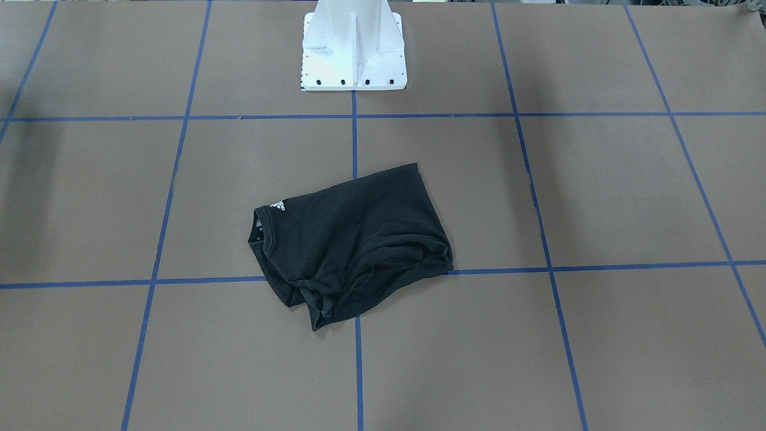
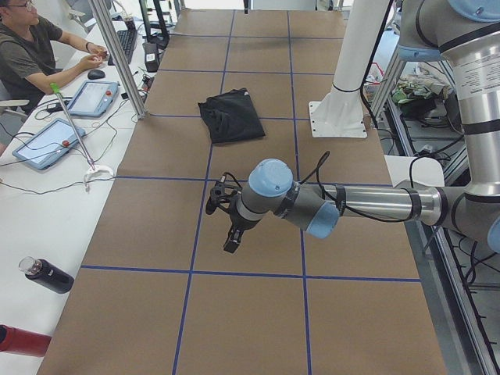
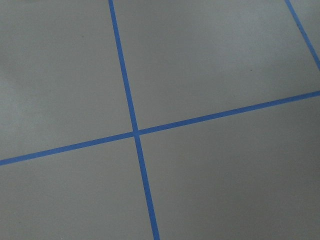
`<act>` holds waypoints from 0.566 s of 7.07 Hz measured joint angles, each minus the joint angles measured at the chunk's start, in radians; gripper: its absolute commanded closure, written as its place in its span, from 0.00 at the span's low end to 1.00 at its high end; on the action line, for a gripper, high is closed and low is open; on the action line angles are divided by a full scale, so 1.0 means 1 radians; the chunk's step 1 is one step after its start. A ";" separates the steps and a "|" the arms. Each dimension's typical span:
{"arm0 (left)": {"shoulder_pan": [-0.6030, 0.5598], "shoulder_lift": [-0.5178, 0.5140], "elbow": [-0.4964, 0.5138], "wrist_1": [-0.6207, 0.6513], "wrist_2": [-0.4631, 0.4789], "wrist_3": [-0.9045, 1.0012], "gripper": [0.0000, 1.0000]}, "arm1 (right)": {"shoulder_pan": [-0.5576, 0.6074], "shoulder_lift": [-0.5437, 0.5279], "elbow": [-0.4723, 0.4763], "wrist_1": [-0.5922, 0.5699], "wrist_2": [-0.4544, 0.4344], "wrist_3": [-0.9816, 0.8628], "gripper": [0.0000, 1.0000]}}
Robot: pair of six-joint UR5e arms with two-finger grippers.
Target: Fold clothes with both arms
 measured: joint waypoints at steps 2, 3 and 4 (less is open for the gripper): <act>0.000 -0.004 -0.002 -0.002 0.000 0.000 0.00 | 0.000 0.004 0.013 -0.001 0.001 0.001 0.00; 0.000 -0.004 -0.002 -0.003 0.000 0.001 0.00 | 0.000 -0.004 0.020 0.000 0.000 0.000 0.00; 0.000 -0.004 -0.003 -0.003 0.000 0.002 0.00 | 0.000 -0.010 0.025 0.001 -0.003 0.002 0.00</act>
